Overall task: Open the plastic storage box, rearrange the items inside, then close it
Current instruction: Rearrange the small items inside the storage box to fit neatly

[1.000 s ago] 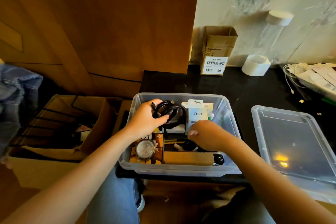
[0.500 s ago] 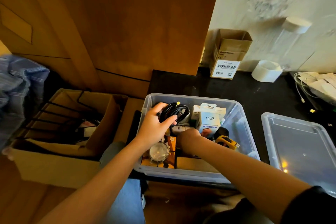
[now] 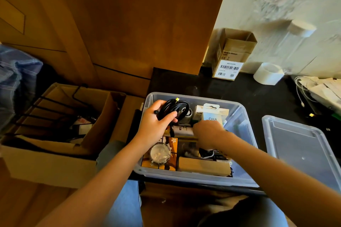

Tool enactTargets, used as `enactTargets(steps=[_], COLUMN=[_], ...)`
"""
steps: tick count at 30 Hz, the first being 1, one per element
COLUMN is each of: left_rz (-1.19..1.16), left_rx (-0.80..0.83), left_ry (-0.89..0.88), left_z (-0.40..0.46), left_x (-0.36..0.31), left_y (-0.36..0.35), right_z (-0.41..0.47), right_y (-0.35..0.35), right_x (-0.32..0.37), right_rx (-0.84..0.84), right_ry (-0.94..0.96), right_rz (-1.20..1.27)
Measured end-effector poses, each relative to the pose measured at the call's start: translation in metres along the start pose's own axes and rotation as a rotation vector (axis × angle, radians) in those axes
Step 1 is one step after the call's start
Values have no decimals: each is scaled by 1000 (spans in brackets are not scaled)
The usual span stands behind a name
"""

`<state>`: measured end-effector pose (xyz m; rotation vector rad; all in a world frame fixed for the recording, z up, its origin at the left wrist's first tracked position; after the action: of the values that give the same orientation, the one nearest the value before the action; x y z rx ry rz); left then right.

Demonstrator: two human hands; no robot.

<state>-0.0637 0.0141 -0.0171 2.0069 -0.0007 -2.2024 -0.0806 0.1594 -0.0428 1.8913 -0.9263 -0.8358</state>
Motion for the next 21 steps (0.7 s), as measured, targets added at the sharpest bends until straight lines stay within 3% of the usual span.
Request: enactTargets(steps=[3,8,12,15,18,21], left_rz=[-10,11,44,48,50,49], left_rx=[0,56,87,91,95,91], left_ry=[0,14,7,11,5,3], left_z=[0,-2,-3,-3,-3,-3], left_x=[-1,2,1,1,0,0], left_y=[0,-5,-7,-6,-6,-6], right_z=[-16,-49,-62,-65,-52,-29], right_y=[20,18,-3,2,6,-2], right_x=[-22,-71,-71,-65,-45,-16], right_rx=[-52,37,104,24,-74,-14], right_ry=[-56,-267,-337,-365,-236,2], right_rz=[42,273,113,13,121,263])
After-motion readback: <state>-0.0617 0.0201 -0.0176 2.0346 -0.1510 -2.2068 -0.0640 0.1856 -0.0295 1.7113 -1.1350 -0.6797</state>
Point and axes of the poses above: each hand's wrist, its own z-axis towards the middle knuckle, its own y-axis out of the back of the hand, x = y × z, the point moved 6 cm from there along z, towards the middle knuckle, and after that the axes turned 5 degrees about -x, right-handed, at the moved point
